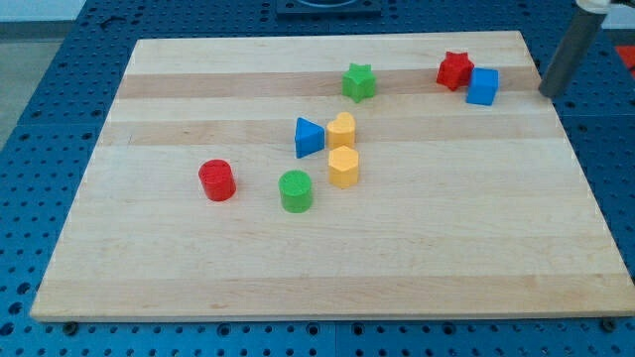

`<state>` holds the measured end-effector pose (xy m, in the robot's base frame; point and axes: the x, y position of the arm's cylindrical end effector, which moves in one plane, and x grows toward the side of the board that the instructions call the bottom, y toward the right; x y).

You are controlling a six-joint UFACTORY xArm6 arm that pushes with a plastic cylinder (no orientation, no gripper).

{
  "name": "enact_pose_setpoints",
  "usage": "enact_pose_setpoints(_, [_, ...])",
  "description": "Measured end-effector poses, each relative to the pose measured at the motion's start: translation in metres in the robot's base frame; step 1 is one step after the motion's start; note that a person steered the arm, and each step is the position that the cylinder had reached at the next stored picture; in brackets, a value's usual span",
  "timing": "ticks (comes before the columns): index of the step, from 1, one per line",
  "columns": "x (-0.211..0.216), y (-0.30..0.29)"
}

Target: Move the blue cube to the yellow heart

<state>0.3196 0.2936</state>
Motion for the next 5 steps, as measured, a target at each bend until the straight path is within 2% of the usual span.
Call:
enact_pose_setpoints(2, [-0.005, -0.030])
enact_pose_setpoints(3, [0.006, -0.072])
enact_pose_setpoints(5, [0.011, -0.096])
